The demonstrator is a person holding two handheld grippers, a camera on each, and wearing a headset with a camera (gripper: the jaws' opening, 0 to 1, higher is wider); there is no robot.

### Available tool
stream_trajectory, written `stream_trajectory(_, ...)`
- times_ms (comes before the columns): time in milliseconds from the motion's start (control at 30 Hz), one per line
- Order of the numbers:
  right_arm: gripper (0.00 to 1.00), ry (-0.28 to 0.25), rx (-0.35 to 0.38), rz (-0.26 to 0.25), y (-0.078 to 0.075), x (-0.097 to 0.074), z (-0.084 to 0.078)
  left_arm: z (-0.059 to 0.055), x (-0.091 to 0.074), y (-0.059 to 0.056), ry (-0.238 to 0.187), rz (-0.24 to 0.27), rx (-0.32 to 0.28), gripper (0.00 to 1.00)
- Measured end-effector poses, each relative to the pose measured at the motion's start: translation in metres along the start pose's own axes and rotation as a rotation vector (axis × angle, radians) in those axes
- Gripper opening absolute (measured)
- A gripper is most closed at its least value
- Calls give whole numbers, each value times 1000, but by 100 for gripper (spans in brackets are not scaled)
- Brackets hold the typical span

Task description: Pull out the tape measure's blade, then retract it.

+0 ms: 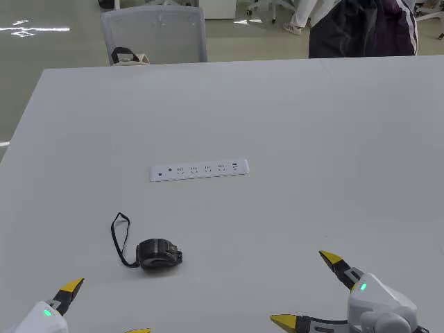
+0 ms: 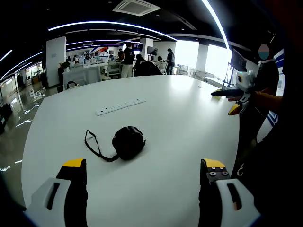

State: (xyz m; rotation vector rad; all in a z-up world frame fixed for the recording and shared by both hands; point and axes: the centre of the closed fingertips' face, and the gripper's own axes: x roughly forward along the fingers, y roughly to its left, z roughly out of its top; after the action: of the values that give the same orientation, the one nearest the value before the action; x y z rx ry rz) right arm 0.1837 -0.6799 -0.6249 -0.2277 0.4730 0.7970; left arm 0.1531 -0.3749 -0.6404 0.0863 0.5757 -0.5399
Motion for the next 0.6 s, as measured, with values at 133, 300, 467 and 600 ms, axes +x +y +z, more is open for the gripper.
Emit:
stream_trajectory(133,98,-2,0,2,-1,1,1,1,1,0,-5,3,-2,99)
stream_trajectory(300,98,-5,0,6,-1,2,1,3,2,-1,-2,6,3,99)
stream_trajectory(467,98,-5,1,5,-2,2,1,4,2,0,-4,11,2,99)
stream_trajectory(600,98,1,1,8,-1,2,0,6,2,-1,-6,25,-6,99)
